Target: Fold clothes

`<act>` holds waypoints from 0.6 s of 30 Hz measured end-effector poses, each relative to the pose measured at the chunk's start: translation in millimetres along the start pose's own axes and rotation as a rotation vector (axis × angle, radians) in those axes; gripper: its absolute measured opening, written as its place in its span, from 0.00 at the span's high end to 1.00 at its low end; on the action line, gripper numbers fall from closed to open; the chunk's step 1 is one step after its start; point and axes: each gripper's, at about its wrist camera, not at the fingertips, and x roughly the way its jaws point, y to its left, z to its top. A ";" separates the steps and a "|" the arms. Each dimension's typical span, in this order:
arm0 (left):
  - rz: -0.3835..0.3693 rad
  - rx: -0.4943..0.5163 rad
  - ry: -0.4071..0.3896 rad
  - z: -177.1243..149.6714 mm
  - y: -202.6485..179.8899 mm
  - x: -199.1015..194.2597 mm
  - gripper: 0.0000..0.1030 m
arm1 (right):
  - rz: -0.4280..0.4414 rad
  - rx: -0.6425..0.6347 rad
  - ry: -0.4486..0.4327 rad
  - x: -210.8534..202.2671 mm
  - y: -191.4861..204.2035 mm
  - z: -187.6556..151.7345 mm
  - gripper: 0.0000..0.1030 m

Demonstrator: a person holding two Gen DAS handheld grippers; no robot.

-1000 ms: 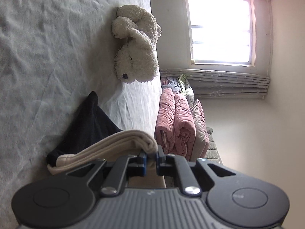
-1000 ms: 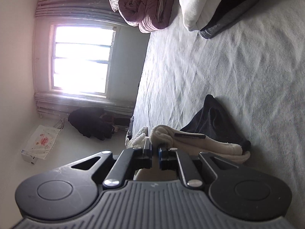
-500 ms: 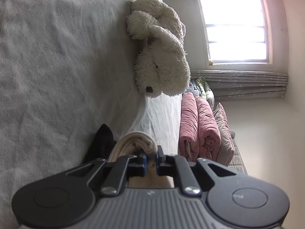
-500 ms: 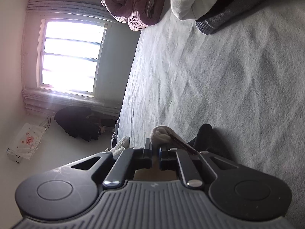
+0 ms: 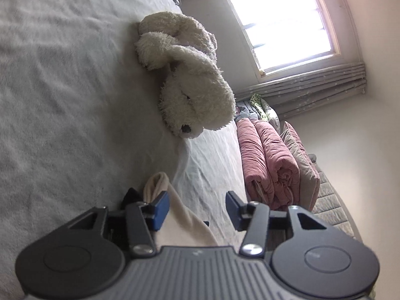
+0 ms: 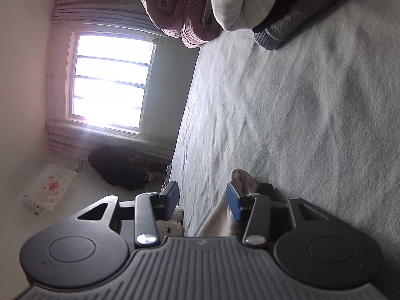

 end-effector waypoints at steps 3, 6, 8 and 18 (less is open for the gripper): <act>0.064 0.180 -0.032 -5.6 -24.9 -3.7 0.51 | -0.116 -0.250 -0.058 -0.1 29.8 -10.7 0.54; 0.125 0.383 -0.042 -19.2 -45.3 0.5 0.49 | -0.209 -0.530 -0.110 2.7 60.6 -33.7 0.55; 0.147 0.497 -0.032 -29.2 -54.4 5.4 0.49 | -0.243 -0.700 -0.127 7.1 76.2 -52.5 0.58; 0.228 0.695 0.020 -51.5 -33.2 22.4 0.58 | -0.425 -0.937 -0.011 51.4 58.3 -75.2 0.86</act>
